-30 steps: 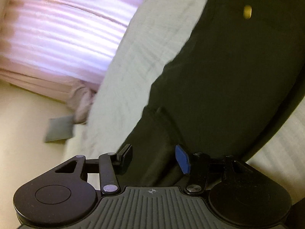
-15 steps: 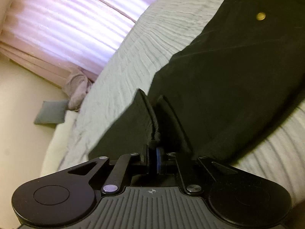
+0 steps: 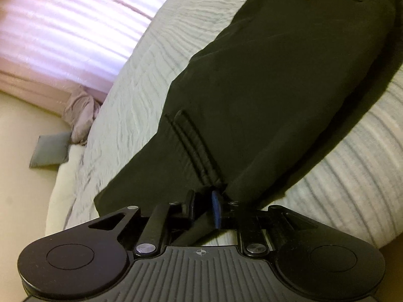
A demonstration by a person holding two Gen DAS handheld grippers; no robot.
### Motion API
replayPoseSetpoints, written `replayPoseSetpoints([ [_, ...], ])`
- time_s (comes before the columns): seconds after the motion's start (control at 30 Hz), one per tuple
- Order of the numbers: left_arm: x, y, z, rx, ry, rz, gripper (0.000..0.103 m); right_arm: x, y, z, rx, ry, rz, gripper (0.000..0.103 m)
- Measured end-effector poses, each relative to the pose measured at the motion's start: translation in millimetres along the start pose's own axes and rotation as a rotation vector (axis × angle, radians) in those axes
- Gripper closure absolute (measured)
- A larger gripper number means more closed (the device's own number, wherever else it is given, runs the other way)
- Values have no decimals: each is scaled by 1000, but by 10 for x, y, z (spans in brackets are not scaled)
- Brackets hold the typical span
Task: Fold clothes
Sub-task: 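Grasp the pants side with the right gripper while the left gripper holds the leg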
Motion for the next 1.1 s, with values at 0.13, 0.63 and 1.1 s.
replayPoseSetpoints([
  [0.13,-7,15,9,0,0,-4,80,105,-14,21,-25,-9,13,84],
  [0.63,-15,26,26,7,-16,-10,79,294,-63,195,-18,-84,-61,52],
  [1.1,-15,7,35,20,-31,-25,79,194,2,317,183,-52,-57,52],
])
Point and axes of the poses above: each gripper's, at about its wrist camera, not at the fingertips, and z roughly the way its jaws point, y to its right, x to its top, the point moved 8 cm from there along z, roughly the way its jaws point, and after that the axes turned 9 degrees about -z, right-handed, at the moved point
